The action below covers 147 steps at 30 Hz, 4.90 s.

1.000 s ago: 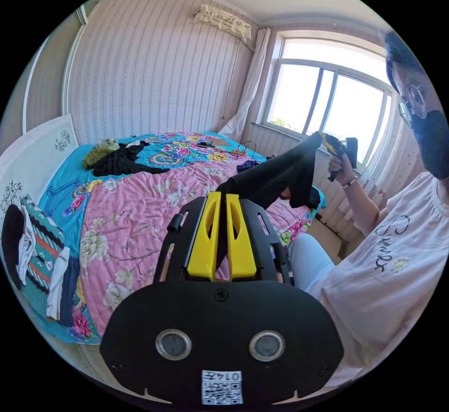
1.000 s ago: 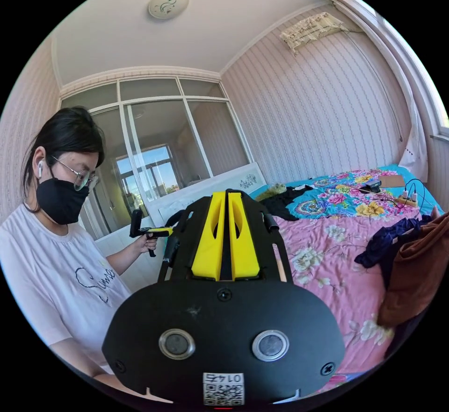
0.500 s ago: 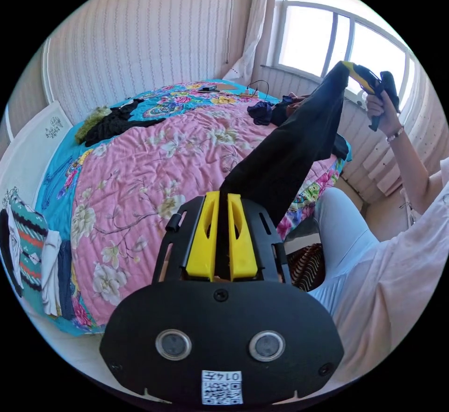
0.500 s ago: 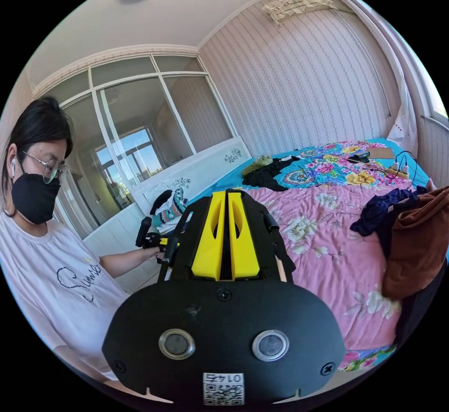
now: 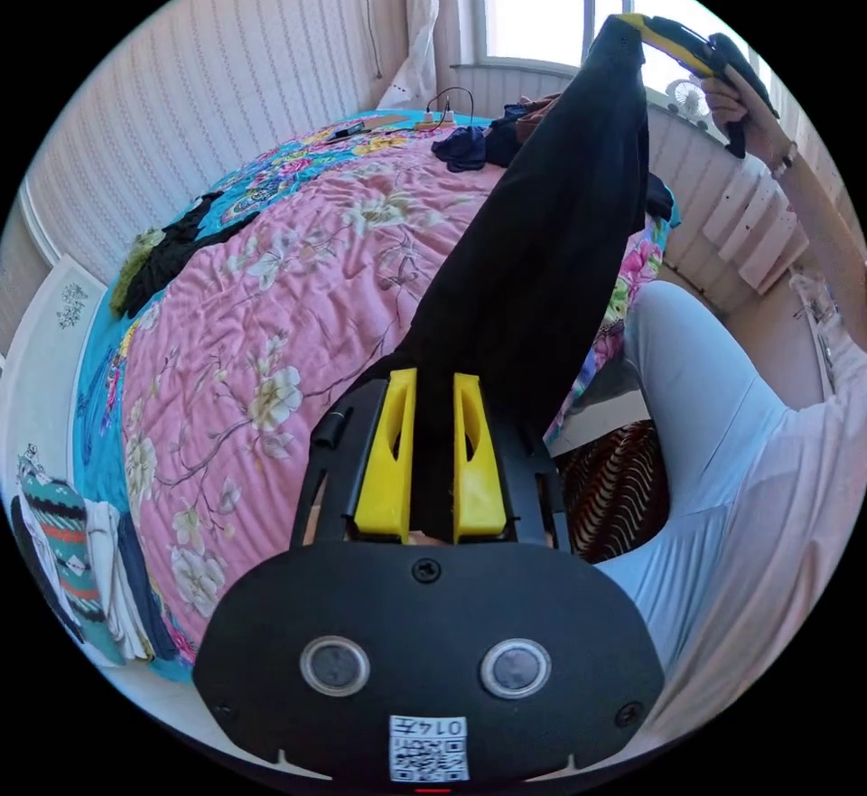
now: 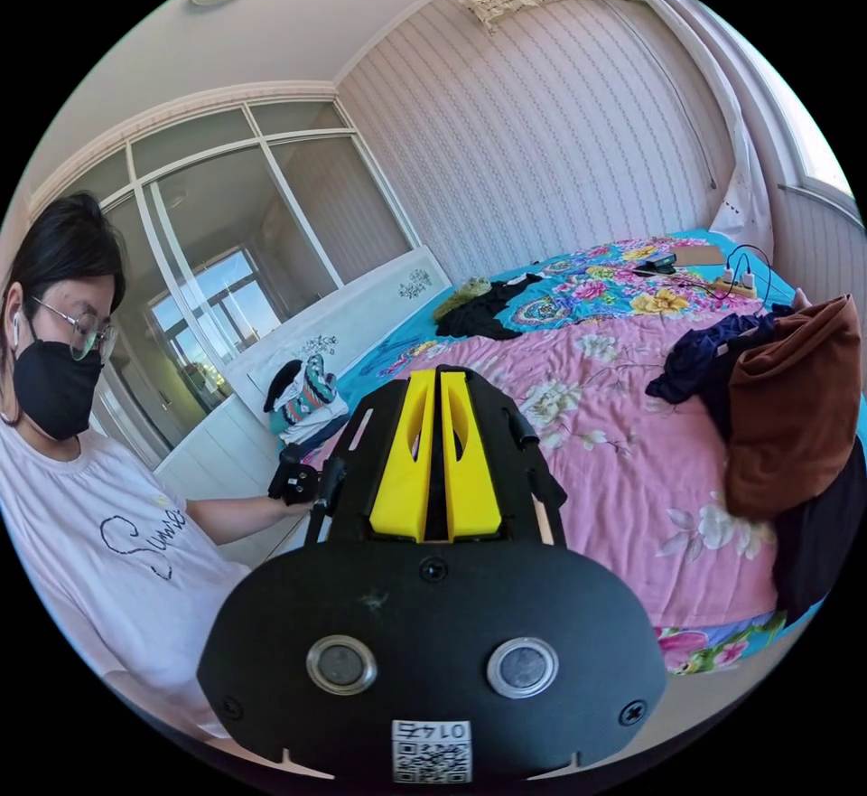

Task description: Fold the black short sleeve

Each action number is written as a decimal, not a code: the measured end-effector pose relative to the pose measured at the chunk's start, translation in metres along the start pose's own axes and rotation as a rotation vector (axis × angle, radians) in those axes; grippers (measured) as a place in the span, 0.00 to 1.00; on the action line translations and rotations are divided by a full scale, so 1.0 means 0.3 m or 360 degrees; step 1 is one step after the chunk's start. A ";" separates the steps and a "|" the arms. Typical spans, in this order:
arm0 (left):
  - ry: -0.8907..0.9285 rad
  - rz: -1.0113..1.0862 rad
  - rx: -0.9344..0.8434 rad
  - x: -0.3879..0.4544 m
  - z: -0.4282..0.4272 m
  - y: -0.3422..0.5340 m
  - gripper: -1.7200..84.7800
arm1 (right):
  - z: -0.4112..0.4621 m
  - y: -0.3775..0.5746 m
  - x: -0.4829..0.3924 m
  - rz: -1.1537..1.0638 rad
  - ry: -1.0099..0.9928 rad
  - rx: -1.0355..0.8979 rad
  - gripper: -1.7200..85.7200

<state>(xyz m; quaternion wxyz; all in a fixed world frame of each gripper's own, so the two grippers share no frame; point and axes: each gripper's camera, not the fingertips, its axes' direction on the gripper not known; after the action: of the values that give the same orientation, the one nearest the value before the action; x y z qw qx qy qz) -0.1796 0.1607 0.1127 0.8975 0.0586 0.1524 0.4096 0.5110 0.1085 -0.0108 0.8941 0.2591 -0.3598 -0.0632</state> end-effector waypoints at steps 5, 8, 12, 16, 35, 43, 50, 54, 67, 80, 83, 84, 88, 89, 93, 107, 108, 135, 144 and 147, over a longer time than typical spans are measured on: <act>-0.0060 0.0129 0.0019 0.084 -0.071 0.026 0.11 | 0.001 -0.010 0.008 0.0016 -0.0022 -0.0001 0.02; -0.0013 0.0191 0.0073 0.147 -0.102 0.028 0.11 | 0.004 -0.018 0.009 0.0025 -0.0044 0.0003 0.02; -0.0141 0.0296 0.0116 0.230 -0.071 0.009 0.11 | 0.001 -0.028 0.000 0.0027 -0.0048 0.0002 0.02; -0.0018 0.0136 0.0077 0.184 -0.002 -0.003 0.09 | -0.019 -0.035 -0.004 0.0042 0.0006 0.0023 0.02; -0.0295 -0.0094 0.1453 -0.086 -1.251 0.352 0.01 | -0.366 -0.214 -0.350 -0.0585 -0.0272 0.0328 0.02; -0.0606 -0.0091 0.1358 -0.265 -1.303 0.208 0.01 | -0.241 -0.537 -0.385 -0.0764 -0.0140 0.0222 0.02; -0.0545 -0.0318 0.0777 -0.873 -0.762 -0.217 0.01 | 0.535 -0.985 0.044 -0.0503 0.0071 -0.0415 0.02; -0.0427 -0.0556 0.0443 -1.228 -0.290 -0.417 0.02 | 1.100 -1.063 0.377 -0.0269 0.0380 -0.0666 0.03; 0.0075 -0.0779 -0.0028 -1.253 0.395 -0.018 0.08 | 1.343 -0.299 0.882 0.0301 0.0433 -0.0726 0.14; 0.0352 -0.1216 -0.0066 -0.871 0.625 0.192 0.07 | 1.056 0.250 0.777 0.0631 0.0530 -0.0826 0.07; 0.0464 -0.1238 0.0014 -0.913 0.591 0.201 0.02 | 1.042 0.264 0.755 0.0616 0.0372 -0.0830 0.04; 0.0429 -0.1215 0.0049 -0.922 0.551 0.211 0.02 | 1.023 0.266 0.738 0.0590 0.0387 -0.0821 0.03; 0.0400 -0.1205 0.0090 -0.965 0.446 0.273 0.01 | 0.979 0.285 0.694 0.0604 0.0259 -0.0836 0.02; 0.0403 -0.1203 0.0081 -0.975 0.423 0.292 0.01 | 0.978 0.299 0.668 0.0589 0.0234 -0.0863 0.02; 0.0331 -0.1080 -0.0080 -0.959 0.412 0.308 0.01 | 1.023 0.370 0.554 0.0487 0.0235 -0.1029 0.02; -0.0122 -0.0788 -0.0500 -0.941 0.542 0.106 0.02 | 1.066 0.506 0.528 0.0310 0.0537 -0.1248 0.08; -0.0154 -0.0769 -0.0420 -0.966 0.519 0.055 0.02 | 1.077 0.473 0.519 0.0226 0.0577 -0.1215 0.09; 0.0257 -0.0195 -0.0296 -0.940 1.448 -1.514 0.01 | 1.505 0.310 0.808 0.0198 0.0300 -0.0572 0.03; 0.0043 0.0129 -0.0412 -0.774 1.499 -1.751 0.01 | 1.332 0.361 0.959 0.0362 0.0162 -0.0419 0.03; 0.0173 0.0005 -0.0439 -0.795 1.548 -1.743 0.02 | 1.317 0.388 0.972 0.0336 0.0183 -0.0446 0.03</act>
<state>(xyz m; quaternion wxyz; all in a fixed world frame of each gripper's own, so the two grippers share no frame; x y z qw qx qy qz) 0.1975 -0.3538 0.4857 0.8869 -0.0871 0.1429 0.4306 0.4490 -0.0440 0.4663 0.9421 0.0961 -0.3211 -0.0035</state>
